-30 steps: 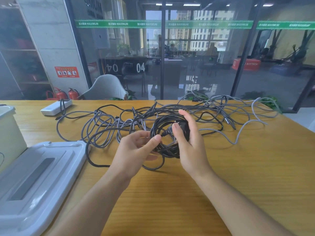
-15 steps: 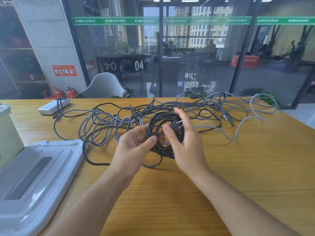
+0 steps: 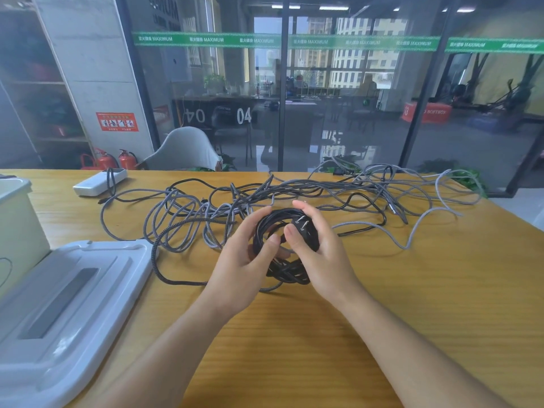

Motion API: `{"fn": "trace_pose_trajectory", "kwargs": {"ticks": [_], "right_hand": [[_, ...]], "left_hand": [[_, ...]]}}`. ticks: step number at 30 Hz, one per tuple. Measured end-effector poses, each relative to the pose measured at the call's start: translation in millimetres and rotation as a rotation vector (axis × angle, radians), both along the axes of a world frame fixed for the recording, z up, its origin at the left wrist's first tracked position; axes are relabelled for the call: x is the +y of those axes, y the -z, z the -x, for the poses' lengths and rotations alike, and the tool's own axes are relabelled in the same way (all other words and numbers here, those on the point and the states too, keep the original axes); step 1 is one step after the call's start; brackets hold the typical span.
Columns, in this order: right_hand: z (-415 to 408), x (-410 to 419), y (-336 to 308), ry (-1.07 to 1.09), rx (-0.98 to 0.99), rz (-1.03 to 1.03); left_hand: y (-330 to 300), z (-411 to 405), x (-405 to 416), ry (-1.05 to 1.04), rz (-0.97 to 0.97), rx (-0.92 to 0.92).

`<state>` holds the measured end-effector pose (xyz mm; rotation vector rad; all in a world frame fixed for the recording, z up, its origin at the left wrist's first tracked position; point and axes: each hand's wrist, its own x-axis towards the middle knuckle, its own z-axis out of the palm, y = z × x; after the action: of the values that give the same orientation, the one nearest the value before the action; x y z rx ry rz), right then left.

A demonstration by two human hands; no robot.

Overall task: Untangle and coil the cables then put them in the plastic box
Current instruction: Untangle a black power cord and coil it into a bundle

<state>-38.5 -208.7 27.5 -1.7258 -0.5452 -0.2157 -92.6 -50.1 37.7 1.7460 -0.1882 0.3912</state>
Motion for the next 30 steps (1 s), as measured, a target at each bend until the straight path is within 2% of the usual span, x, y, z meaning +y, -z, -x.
{"fn": "trace_pose_trajectory", "kwargs": {"ticks": [5,11,15,17,21,25,30], "right_hand": [[4.3,-0.7,-3.5,-0.060,-0.002,-0.036],[0.1,2.9,-2.9,0.006,0.020,-0.127],[5.8,-1.5,-8.2,0.028,0.083,-0.078],[12.8,-11.6,-9.6,0.026,0.104,-0.012],[43.1,-49.1,3.5,0.075,0.138,0.183],[66.0,-71.4,23.5,0.154,0.114,0.592],[77.0,-81.5,33.1,0.144,0.044,0.754]], "left_hand": [[0.8,-2.9,4.7,-0.033,-0.063,-0.034],[-1.3,0.6,4.9,0.031,0.001,-0.044],[-4.4,5.9,1.2,0.051,-0.035,-0.017],[-2.4,11.3,-2.8,0.054,-0.103,0.003],[9.5,37.6,-25.2,0.055,-0.361,0.004],[30.1,52.3,-43.2,0.021,-0.619,0.032],[43.5,60.7,-53.1,0.008,-0.714,0.091]]}}
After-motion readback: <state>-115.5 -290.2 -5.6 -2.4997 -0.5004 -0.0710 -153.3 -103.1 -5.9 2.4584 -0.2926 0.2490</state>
